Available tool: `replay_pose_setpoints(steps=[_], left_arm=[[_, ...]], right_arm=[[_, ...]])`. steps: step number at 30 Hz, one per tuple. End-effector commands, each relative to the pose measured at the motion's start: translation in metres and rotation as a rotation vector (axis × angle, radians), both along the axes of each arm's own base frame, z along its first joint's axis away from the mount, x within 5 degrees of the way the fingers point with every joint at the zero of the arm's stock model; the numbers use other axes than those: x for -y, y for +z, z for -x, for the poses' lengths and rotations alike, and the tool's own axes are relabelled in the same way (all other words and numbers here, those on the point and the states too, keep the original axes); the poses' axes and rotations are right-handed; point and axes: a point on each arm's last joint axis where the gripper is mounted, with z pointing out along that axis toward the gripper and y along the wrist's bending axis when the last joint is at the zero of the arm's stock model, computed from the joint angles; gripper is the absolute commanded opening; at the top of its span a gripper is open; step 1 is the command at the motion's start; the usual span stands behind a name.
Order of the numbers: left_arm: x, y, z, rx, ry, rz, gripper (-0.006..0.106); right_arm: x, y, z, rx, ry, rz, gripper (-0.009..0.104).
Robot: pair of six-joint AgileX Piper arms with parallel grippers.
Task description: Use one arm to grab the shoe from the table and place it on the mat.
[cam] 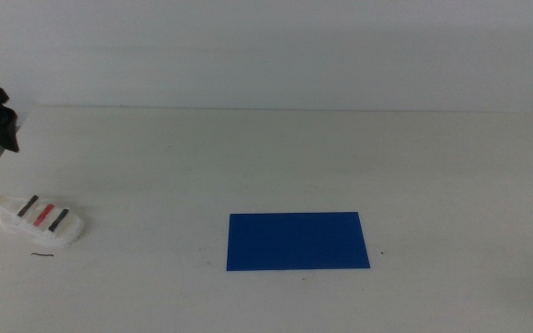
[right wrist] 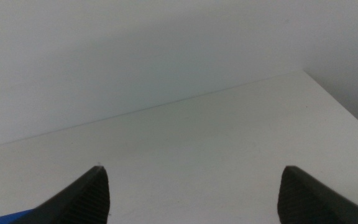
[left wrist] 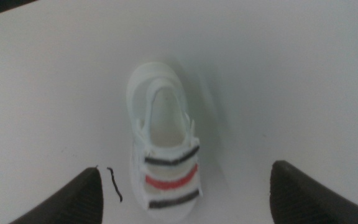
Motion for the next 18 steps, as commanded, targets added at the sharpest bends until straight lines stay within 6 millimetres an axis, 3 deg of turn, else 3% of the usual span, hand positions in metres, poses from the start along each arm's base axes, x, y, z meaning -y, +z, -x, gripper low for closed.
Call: replay_pose_setpoints(steps=[1, 18], left_arm=[[-0.002, -0.006, -0.009, -0.016, 0.008, -0.001, 0.088], [-0.005, -0.062, -0.034, -0.118, 0.023, 0.053, 0.088]], right_arm=[[0.0, 0.0, 0.0, 0.012, 0.0, 0.009, 0.079], [0.0, 0.0, 0.0, 0.012, 0.0, 0.009, 0.079]])
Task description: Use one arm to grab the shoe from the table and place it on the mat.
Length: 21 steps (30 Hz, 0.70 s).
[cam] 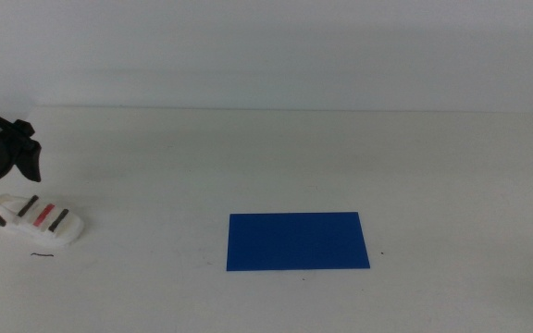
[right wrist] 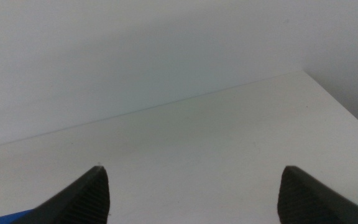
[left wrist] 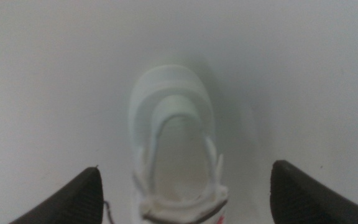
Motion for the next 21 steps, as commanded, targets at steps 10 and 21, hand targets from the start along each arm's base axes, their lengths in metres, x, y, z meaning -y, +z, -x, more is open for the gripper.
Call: replay_pose_setpoints(steps=[10, 21], left_arm=[[0.004, -0.035, -0.013, -0.019, 0.054, 0.083, 0.086], [0.027, -0.021, -0.01, -0.054, 0.054, 0.06, -0.002]], right_arm=[[0.0, 0.0, 0.0, 0.012, 0.0, 0.009, 0.079], [0.0, 0.0, 0.0, 0.012, 0.0, 0.009, 0.079]])
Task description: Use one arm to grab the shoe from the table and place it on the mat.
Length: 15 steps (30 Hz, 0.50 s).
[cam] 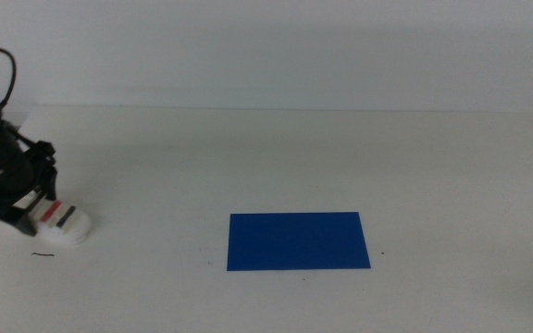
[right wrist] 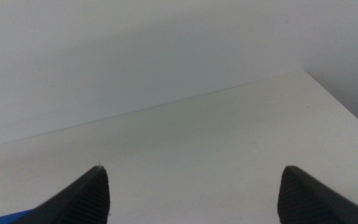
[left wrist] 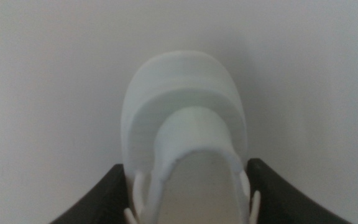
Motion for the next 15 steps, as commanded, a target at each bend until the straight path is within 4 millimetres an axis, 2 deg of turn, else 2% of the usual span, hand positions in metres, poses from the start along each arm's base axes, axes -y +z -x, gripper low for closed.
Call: replay_pose_setpoints(steps=[1, 4, 10, 15], left_arm=[[0.023, 0.021, -0.001, 0.021, 0.003, -0.002, -0.002], [0.065, 0.037, -0.006, 0.031, -0.034, 0.009, -0.002], [0.169, 0.065, -0.007, 0.075, -0.081, 0.053, -0.002], [0.246, 0.069, 0.003, 0.067, -0.121, 0.1, -0.002]], right_arm=[[0.0, 0.0, 0.0, 0.012, 0.0, 0.009, 0.079], [0.0, 0.0, 0.0, 0.012, 0.0, 0.009, 0.079], [0.0, 0.0, 0.0, 0.012, 0.0, 0.009, 0.079], [0.0, 0.0, 0.0, 0.012, 0.0, 0.009, 0.079]])
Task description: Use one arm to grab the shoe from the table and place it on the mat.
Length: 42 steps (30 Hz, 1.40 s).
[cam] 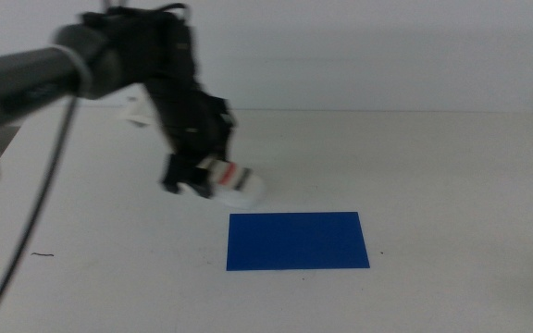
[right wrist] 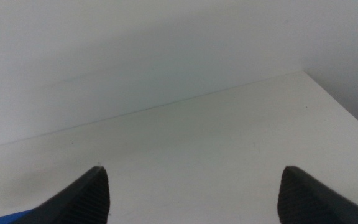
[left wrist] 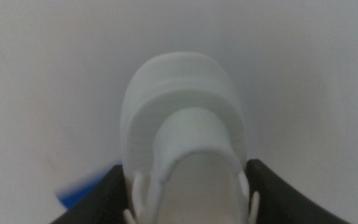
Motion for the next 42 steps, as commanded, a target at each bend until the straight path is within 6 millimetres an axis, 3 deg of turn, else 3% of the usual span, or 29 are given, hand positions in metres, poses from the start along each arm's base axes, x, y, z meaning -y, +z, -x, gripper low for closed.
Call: replay_pose_setpoints(steps=[1, 5, 8, 13, 16, 19, 24, 25, 27, 32, 37, 39, 42], left_arm=[[0.031, -0.001, 0.004, -0.021, -0.004, 0.011, -0.002], [0.078, -0.011, 0.011, -0.058, -0.044, -0.008, -0.002], [0.101, -0.021, 0.017, -0.084, -0.056, -0.022, -0.002], [0.115, -0.028, 0.025, -0.098, -0.072, -0.028, -0.002], [0.116, -0.028, 0.025, -0.082, -0.192, -0.04, -0.002], [0.117, -0.028, 0.026, -0.031, -0.535, -0.078, -0.002], [0.115, -0.029, 0.025, 0.121, -1.514, -0.217, -0.002], [0.115, -0.029, 0.025, 0.139, -1.631, -0.23, -0.002], [0.115, -0.03, 0.024, 0.163, -1.774, -0.238, -0.002], [0.115, -0.03, 0.025, 0.176, -1.845, -0.24, -0.002], [0.119, -0.029, 0.028, 0.365, -2.603, -0.259, -0.002], [0.121, -0.029, 0.029, 0.417, -2.717, -0.248, -0.002], [0.123, -0.028, 0.031, 0.452, -2.723, -0.216, -0.002]], right_arm=[[0.0, 0.0, 0.0, 0.012, 0.0, 0.009, 0.079], [0.0, 0.0, 0.0, 0.012, 0.0, 0.009, 0.079], [0.0, 0.0, 0.0, 0.012, 0.0, 0.009, 0.079], [0.0, 0.0, 0.0, 0.012, 0.0, 0.009, 0.079], [0.0, 0.0, 0.0, 0.012, 0.0, 0.009, 0.079], [0.0, 0.0, 0.0, 0.012, 0.0, 0.009, 0.079], [0.0, 0.0, 0.0, 0.012, 0.0, 0.009, 0.079], [0.0, 0.0, 0.0, 0.012, 0.0, 0.009, 0.079], [0.0, 0.0, 0.0, 0.012, 0.0, 0.009, 0.079], [0.0, 0.0, 0.0, 0.012, 0.0, 0.009, 0.079], [0.0, 0.0, 0.0, 0.012, 0.0, 0.009, 0.079], [0.0, 0.0, 0.0, 0.012, 0.0, 0.009, 0.079], [0.0, 0.0, 0.0, 0.012, 0.0, 0.009, 0.079]])
